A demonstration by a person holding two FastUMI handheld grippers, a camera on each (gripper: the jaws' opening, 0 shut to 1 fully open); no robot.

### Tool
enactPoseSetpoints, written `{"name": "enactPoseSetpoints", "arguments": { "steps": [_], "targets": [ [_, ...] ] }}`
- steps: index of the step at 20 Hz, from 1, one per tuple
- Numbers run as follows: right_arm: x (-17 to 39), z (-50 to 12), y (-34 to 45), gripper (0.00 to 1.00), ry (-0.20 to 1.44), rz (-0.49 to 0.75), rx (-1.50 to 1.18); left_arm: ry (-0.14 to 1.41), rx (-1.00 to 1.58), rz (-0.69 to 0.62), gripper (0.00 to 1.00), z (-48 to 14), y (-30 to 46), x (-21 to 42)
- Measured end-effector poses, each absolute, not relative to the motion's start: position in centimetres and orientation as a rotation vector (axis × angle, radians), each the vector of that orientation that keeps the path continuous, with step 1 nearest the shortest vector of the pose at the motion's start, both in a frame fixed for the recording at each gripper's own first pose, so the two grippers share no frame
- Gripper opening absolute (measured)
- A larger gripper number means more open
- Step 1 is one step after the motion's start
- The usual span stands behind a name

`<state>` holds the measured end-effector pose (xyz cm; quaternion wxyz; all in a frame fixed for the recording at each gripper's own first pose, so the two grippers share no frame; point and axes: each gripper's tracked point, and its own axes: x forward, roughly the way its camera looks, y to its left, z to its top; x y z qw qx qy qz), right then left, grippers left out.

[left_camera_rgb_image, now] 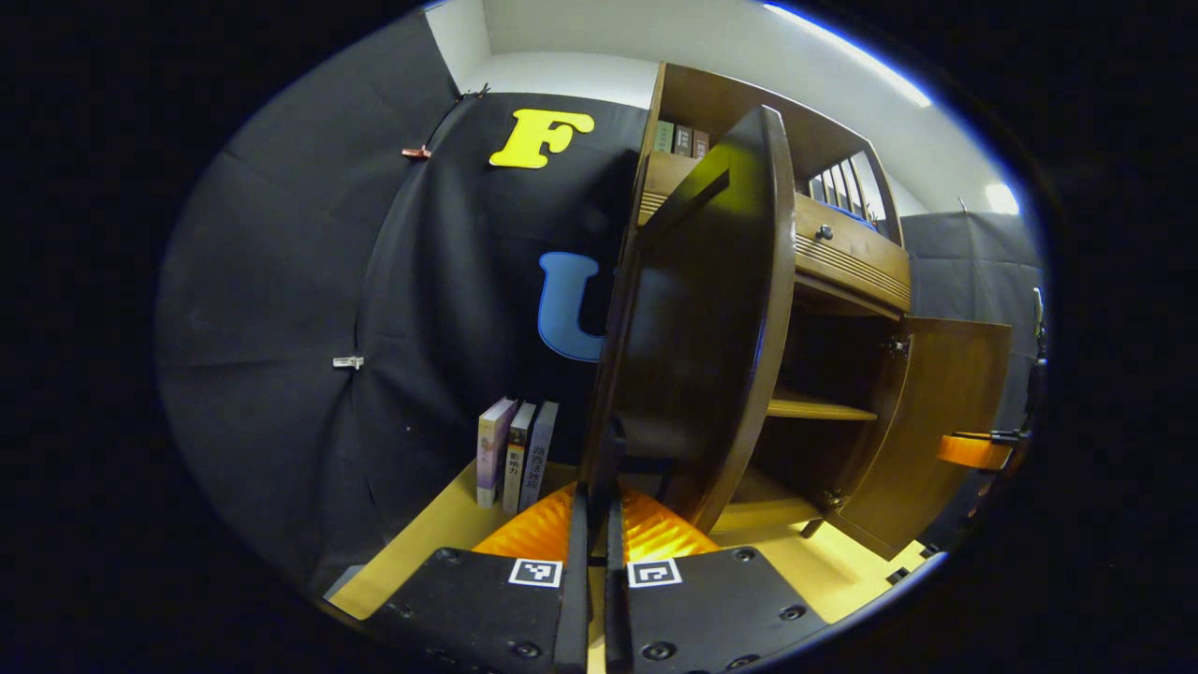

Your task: Open the right door of the double-door shoe cabinet with the right hand, and open the left door with the left hand.

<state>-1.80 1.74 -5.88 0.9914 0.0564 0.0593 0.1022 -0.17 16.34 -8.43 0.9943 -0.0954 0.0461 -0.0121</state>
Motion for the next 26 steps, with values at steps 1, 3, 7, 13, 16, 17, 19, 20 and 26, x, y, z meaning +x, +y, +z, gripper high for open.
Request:
{"name": "enactPoseSetpoints", "arguments": {
  "steps": [1,3,7,13,16,17,19,20,26],
  "targets": [
    [-1.8,-5.9,1.7,0.98,0.118,0.202,0.111,0.087,-0.183,-0.022,0.11,-8.2,16.4,-0.2],
    [-1.8,-5.7,1.7,0.98,0.114,0.199,0.11,0.077,-0.164,-0.011,0.11,-7.7,16.4,-0.4],
    [-2.0,-5.3,1.8,0.98,0.093,0.199,0.086,0.063,-0.098,0.046,0.18,-7.2,17.1,-1.8],
    [-1.5,-5.1,2.2,0.98,0.085,0.203,0.067,0.007,-0.128,0.125,0.76,-5.2,18.1,-4.7],
    [-1.1,-4.7,2.2,0.98,0.075,0.203,0.07,-0.007,-0.101,0.157,0.95,-4.3,18.3,-6.3],
    [-0.9,-4.5,2.2,0.98,0.07,0.203,0.068,-0.01,-0.093,0.149,0.95,-3.8,17.8,-6.7],
    [-0.6,-4.3,2.1,0.98,0.062,0.202,0.064,-0.02,-0.076,0.149,0.94,-3.1,17.0,-7.5],
    [-0.5,-4.1,2.0,0.98,0.06,0.199,0.065,-0.027,-0.075,0.142,0.95,-2.6,16.5,-7.6],
    [-0.3,-2.9,1.0,0.98,0.031,0.175,0.062,-0.022,-0.071,0.027,0.94,-1.5,10.0,-7.0]
  ]
}}
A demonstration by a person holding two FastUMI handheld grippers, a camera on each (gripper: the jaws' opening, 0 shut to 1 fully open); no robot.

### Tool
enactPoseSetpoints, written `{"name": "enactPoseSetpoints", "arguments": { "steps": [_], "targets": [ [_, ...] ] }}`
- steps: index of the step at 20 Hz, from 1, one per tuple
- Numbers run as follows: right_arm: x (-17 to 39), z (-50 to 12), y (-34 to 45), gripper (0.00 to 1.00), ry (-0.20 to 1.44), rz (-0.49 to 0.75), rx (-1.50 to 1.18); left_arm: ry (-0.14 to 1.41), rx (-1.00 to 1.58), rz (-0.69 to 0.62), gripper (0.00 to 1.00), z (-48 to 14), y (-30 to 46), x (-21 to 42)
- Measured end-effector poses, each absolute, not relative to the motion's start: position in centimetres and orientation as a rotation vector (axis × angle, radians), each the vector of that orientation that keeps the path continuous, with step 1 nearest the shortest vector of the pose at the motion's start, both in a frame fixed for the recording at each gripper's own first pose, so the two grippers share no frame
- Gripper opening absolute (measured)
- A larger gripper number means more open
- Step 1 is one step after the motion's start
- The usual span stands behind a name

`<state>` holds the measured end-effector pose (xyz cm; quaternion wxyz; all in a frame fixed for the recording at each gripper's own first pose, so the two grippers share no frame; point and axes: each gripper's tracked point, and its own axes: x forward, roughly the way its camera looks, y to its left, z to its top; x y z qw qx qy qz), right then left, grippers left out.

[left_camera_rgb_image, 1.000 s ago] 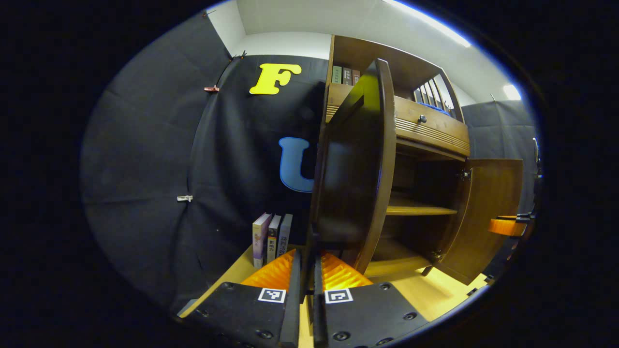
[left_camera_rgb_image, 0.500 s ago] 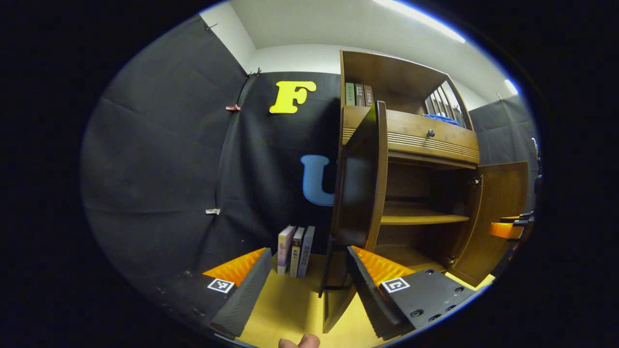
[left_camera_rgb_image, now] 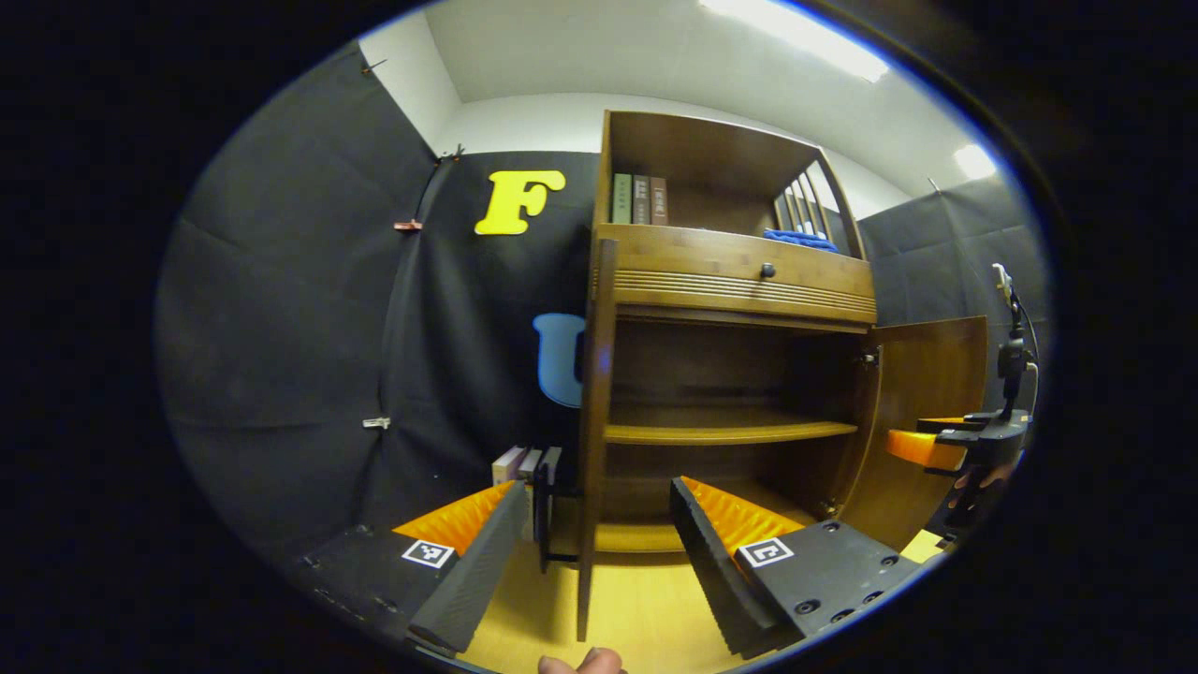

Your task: Open the right door of the double-door shoe cabinet with the right hand, and open the left door with the left hand.

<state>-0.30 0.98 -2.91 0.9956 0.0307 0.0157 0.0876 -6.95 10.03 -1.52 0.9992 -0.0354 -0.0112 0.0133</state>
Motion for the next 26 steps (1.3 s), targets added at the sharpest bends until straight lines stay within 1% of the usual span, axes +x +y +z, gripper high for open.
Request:
{"name": "enactPoseSetpoints", "arguments": {
  "steps": [7,8,9,10,16,26],
  "targets": [
    [-1.0,-1.6,-0.1,0.98,0.0,0.151,0.059,-0.007,-0.077,-0.064,0.94,-1.5,3.4,-4.5],
    [-1.1,-1.5,-0.2,0.92,-0.002,0.147,0.06,-0.003,-0.079,-0.073,0.94,-1.5,2.7,-4.2],
    [-1.3,-1.4,-0.4,0.92,-0.002,0.145,0.061,-0.001,-0.081,-0.081,0.92,-1.4,2.2,-3.8],
    [-1.4,-1.3,-0.5,0.92,-0.002,0.144,0.063,0.003,-0.084,-0.085,0.94,-1.5,1.8,-3.3],
    [-2.1,-1.0,-0.9,0.92,-0.01,0.134,0.059,0.007,-0.081,-0.09,0.94,-1.3,0.1,-1.9],
    [-2.4,-1.3,-1.3,0.92,-0.003,0.122,0.062,0.029,-0.089,-0.109,0.94,-1.8,-1.8,-1.4]
  ]
}}
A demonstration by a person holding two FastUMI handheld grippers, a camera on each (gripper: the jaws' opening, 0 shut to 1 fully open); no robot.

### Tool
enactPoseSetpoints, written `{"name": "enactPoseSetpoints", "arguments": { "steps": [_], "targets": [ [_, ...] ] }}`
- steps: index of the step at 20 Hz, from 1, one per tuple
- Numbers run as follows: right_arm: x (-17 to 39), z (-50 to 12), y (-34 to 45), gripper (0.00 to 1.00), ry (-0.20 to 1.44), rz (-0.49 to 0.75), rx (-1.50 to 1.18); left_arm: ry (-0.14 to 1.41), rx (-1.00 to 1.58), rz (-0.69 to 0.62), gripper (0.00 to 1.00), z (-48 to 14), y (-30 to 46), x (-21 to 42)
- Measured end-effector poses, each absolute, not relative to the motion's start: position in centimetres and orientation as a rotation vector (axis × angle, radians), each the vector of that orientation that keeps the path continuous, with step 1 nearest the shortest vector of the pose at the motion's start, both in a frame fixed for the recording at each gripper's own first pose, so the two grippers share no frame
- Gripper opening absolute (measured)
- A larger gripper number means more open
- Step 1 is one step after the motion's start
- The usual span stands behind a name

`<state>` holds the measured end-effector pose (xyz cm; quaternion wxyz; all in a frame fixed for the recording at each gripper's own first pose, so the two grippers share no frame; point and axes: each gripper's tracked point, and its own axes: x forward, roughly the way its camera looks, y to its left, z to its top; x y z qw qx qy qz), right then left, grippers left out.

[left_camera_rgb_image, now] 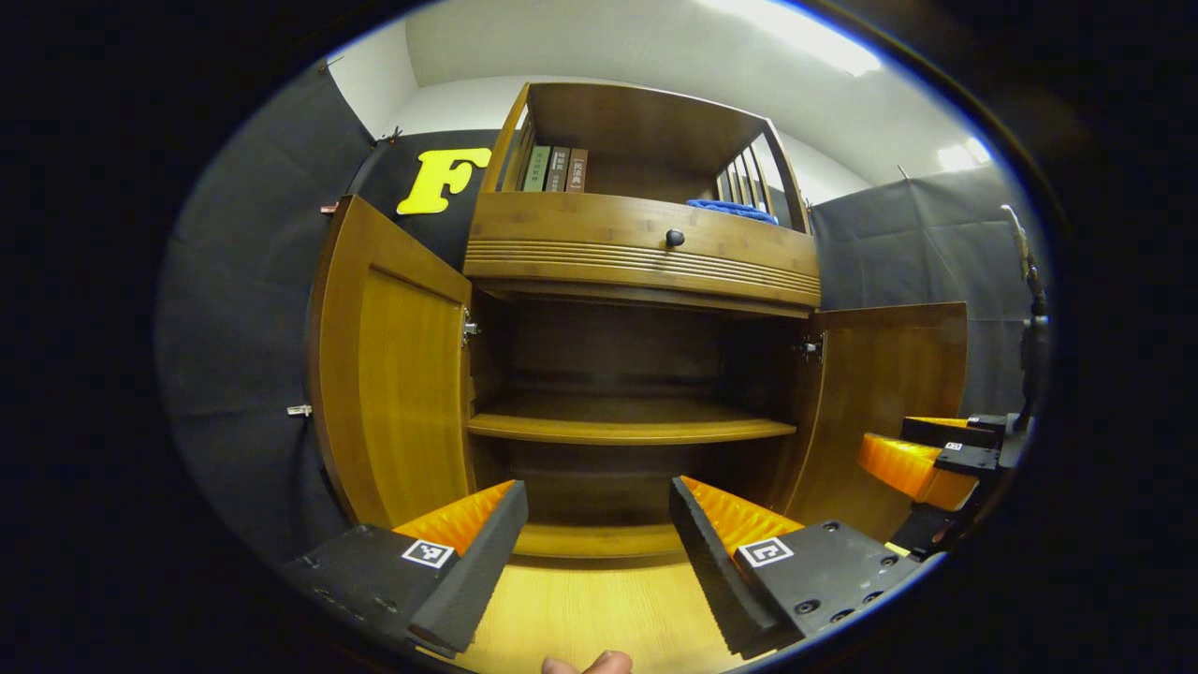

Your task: Open the right door of the double-door shoe cabinet with the right hand, and open the left door with the left hand.

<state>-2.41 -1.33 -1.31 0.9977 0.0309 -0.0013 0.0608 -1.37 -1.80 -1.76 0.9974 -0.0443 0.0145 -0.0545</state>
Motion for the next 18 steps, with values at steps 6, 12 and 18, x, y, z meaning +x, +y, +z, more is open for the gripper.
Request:
{"name": "enactPoseSetpoints", "arguments": {
  "steps": [6,12,18],
  "targets": [
    [-2.45,-1.35,-1.07,0.92,-0.005,0.124,0.062,0.029,-0.084,-0.115,0.94,-1.69,-1.82,-1.42],
    [-2.56,-1.35,-0.83,0.92,-0.003,0.128,0.059,0.028,-0.081,-0.117,0.95,-1.61,-1.83,-1.51],
    [-2.51,-1.39,-0.75,0.92,-0.002,0.13,0.06,0.036,-0.083,-0.122,0.94,-1.78,-1.94,-1.54]
  ]
}}
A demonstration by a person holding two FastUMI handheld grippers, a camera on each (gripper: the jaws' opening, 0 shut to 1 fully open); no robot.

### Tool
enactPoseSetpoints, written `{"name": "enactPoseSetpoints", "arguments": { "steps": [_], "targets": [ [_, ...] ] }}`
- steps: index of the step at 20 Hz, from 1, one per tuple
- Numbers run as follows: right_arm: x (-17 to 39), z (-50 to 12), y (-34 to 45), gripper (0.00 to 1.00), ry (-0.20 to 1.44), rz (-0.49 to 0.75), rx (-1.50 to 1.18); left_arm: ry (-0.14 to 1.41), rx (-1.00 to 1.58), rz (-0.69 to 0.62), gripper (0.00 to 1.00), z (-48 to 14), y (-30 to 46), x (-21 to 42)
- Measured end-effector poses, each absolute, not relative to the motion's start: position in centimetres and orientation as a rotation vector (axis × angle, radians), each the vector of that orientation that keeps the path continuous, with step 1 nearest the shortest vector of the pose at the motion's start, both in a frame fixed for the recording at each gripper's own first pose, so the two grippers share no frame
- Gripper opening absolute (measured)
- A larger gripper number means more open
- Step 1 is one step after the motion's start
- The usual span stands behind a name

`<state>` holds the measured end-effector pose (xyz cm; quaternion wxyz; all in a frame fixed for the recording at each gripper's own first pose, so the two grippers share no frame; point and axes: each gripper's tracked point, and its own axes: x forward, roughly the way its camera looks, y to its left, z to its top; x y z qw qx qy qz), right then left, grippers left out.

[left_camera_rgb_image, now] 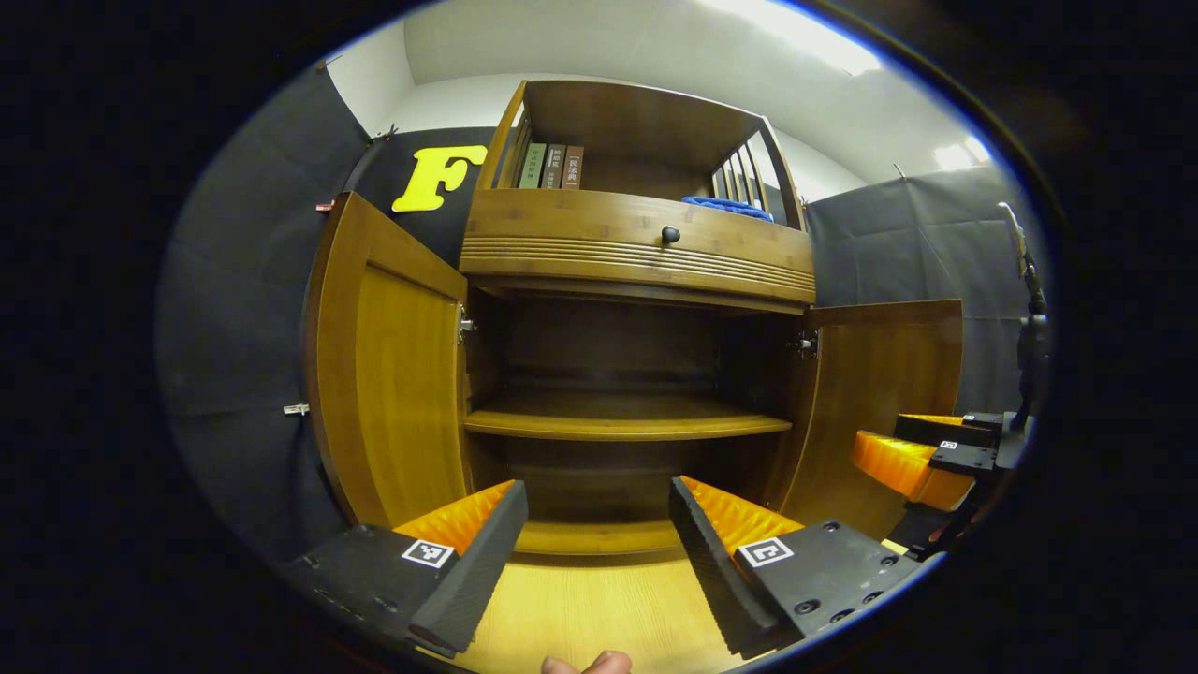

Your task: Open the right door of the double-door shoe cabinet with the right hand, and open the left door with the left hand.

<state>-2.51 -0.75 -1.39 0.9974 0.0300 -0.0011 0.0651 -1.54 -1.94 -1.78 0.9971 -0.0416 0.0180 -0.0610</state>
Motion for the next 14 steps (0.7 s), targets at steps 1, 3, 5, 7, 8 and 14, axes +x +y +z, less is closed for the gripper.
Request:
{"name": "enactPoseSetpoints", "arguments": {
  "steps": [1,3,5,7,8,14],
  "targets": [
    [-2.5,-1.37,-0.75,0.92,-0.002,0.131,0.06,0.036,-0.083,-0.123,0.94,-1.74,-1.96,-1.57],
    [-2.39,-1.4,-0.66,0.92,-0.003,0.133,0.057,0.034,-0.079,-0.127,0.94,-1.71,-1.97,-1.57],
    [-2.43,-1.39,-0.61,0.92,-0.004,0.135,0.054,0.037,-0.076,-0.13,0.94,-1.8,-2.03,-1.46],
    [-2.36,-1.34,-0.59,0.92,-0.006,0.136,0.052,0.035,-0.076,-0.133,0.95,-1.81,-2.11,-1.45],
    [-2.4,-1.31,-0.6,0.98,-0.006,0.135,0.051,0.035,-0.077,-0.135,0.94,-1.78,-2.14,-1.41],
    [-2.25,-1.34,-0.79,0.92,-0.006,0.13,0.053,0.029,-0.074,-0.142,0.94,-1.82,-2.24,-1.32]
  ]
}}
